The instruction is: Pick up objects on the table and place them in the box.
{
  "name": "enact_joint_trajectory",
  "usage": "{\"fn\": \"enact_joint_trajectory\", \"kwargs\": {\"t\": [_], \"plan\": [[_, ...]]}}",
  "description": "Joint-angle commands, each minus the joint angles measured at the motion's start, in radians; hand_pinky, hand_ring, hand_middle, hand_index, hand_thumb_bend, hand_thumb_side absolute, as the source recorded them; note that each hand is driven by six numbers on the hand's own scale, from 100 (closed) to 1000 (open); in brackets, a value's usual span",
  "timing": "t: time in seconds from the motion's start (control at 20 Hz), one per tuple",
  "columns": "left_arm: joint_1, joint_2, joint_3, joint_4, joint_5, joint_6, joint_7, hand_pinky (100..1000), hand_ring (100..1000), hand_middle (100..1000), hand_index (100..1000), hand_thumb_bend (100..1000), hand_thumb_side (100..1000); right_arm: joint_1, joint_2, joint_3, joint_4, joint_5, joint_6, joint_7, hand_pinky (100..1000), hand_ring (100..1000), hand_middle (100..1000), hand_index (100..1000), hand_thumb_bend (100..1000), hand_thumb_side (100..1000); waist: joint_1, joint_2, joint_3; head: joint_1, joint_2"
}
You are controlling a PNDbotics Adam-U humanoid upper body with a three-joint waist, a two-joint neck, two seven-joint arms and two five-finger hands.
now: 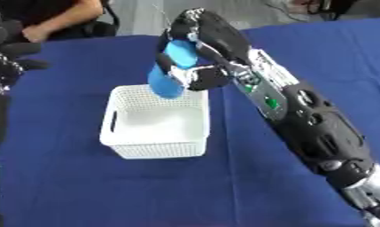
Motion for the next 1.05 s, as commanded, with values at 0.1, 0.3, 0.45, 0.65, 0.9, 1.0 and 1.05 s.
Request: {"fn": "enact_joint_trajectory", "kwargs": {"t": [0.1,0.3,0.45,0.65,0.9,1.0,1.05], "plan": [[-0.01,0.007,0.002,-0.02,0.005,-0.001,-0.004,741,779,909,909,1000,822,-0.016,-0.007,-0.007,0.005,0.032,-0.037,0.13,933,942,976,974,822,1000,-0.001,-0.011,-0.001,-0.01,-0.013],[-0.01,0.008,0.003,-0.02,0.005,-0.002,-0.003,741,780,909,909,1000,821,-0.013,-0.01,-0.018,-0.002,0.018,-0.051,0.18,1000,1000,1000,1000,876,1000,-0.001,-0.011,-0.002,-0.008,-0.013],[-0.01,0.008,0.003,-0.02,0.005,-0.002,-0.003,741,780,909,908,1000,822,-0.011,-0.013,-0.021,-0.006,0.009,-0.05,0.195,1000,1000,1000,1000,886,1000,-0.001,-0.012,-0.002,-0.007,-0.012],[-0.011,0.008,0.003,-0.02,0.005,-0.002,-0.002,741,780,909,909,1000,820,-0.008,-0.015,-0.023,-0.008,0.01,-0.047,0.208,1000,1000,1000,1000,884,1000,-0.001,-0.012,-0.002,-0.006,-0.012],[-0.011,0.009,0.003,-0.02,0.004,-0.002,-0.002,741,780,910,908,1000,821,-0.006,-0.023,-0.023,-0.016,0.005,-0.044,0.211,1000,1000,1000,1000,875,1000,-0.002,-0.013,-0.002,-0.004,-0.012],[-0.011,0.009,0.003,-0.02,0.004,-0.001,-0.002,741,780,910,908,1000,821,-0.005,-0.025,-0.023,-0.021,0.001,-0.042,0.212,1000,1000,1000,1000,876,1000,-0.002,-0.013,-0.002,-0.004,-0.012],[-0.012,0.009,0.003,-0.02,0.004,-0.001,-0.002,741,780,910,908,1000,821,-0.004,-0.027,-0.024,-0.022,0.0,-0.04,0.213,1000,1000,1000,1000,876,1000,-0.002,-0.013,-0.002,-0.004,-0.012]]}}
